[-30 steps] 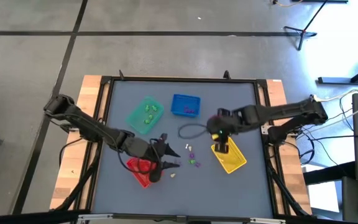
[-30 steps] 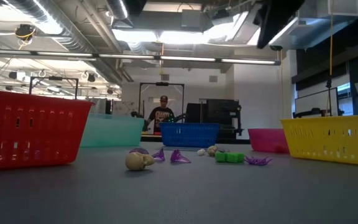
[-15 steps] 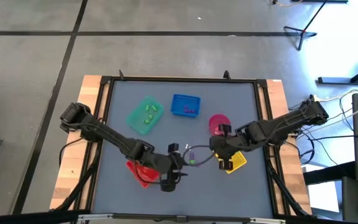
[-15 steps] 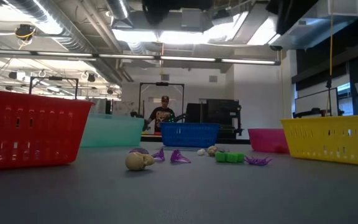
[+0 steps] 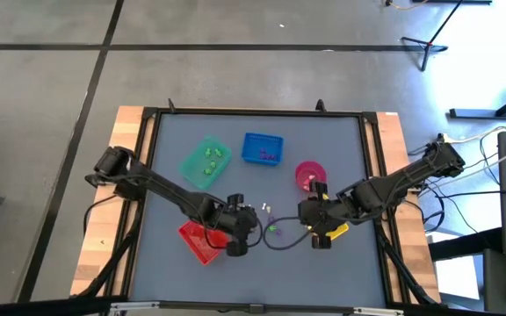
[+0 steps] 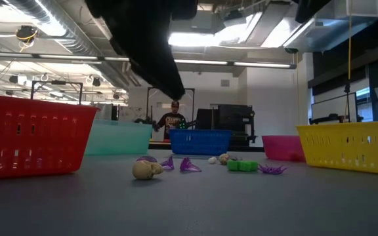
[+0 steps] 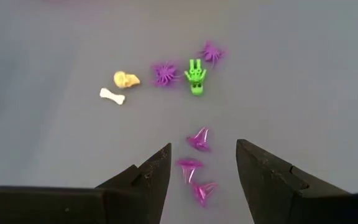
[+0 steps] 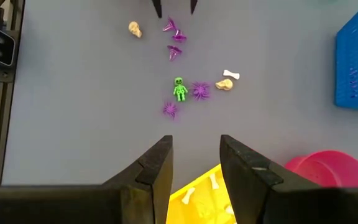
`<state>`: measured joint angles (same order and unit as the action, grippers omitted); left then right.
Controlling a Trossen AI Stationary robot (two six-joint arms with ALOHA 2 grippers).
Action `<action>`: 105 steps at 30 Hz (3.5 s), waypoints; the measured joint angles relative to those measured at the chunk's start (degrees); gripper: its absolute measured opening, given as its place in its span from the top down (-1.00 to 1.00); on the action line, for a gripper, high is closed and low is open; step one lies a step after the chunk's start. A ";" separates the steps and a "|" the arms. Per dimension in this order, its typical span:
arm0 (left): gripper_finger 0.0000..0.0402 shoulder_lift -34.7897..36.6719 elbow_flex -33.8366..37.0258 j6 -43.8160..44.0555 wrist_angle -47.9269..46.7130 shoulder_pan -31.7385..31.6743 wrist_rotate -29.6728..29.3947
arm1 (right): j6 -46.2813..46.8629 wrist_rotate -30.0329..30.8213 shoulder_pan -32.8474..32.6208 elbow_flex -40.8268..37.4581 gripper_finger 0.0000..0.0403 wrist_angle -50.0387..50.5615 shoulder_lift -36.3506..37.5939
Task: Sort Halloween decoration
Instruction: Put the purple witch hat toy into the orange bin
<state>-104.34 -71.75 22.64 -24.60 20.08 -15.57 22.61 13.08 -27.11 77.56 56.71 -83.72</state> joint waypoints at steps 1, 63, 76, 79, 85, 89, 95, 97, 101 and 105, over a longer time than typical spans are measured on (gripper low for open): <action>0.18 -0.47 0.00 0.73 0.29 -0.11 0.00 | 0.00 0.00 0.08 0.00 0.35 0.00 0.00; 0.18 -5.68 3.63 8.78 -1.91 -3.30 8.90 | -2.11 4.30 0.13 0.02 0.35 0.35 -0.04; 0.18 -5.68 3.63 9.08 -3.19 -3.63 10.57 | -2.11 4.30 0.13 0.02 0.35 0.37 -0.04; 0.19 -5.68 3.63 9.80 -3.88 -3.61 10.60 | -2.12 4.30 0.13 0.02 0.35 0.35 -0.04; 0.34 -5.68 3.63 9.85 -3.87 -3.61 10.40 | -2.11 4.30 0.13 0.02 0.35 0.35 -0.04; 0.45 -5.68 3.63 9.85 -3.87 -3.61 10.40 | -2.11 4.30 0.13 0.02 0.35 0.35 -0.04; 0.57 -5.68 3.63 9.83 -3.85 -3.61 10.38 | -2.10 4.30 0.13 0.02 0.35 0.35 -0.04; 0.62 -5.68 3.61 9.83 -3.85 -3.61 10.38 | -2.12 4.30 0.13 0.02 0.35 0.35 -0.04; 0.73 -5.68 3.61 9.85 -3.85 -3.61 10.38 | -2.11 4.30 0.13 0.03 0.35 0.35 -0.04; 0.88 -5.68 3.61 9.85 -3.85 -3.61 10.36 | -2.12 4.30 0.13 0.03 0.35 0.35 -0.04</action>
<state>-110.02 -68.14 32.49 -28.45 16.47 -5.21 20.49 17.39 -26.98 77.59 57.06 -83.77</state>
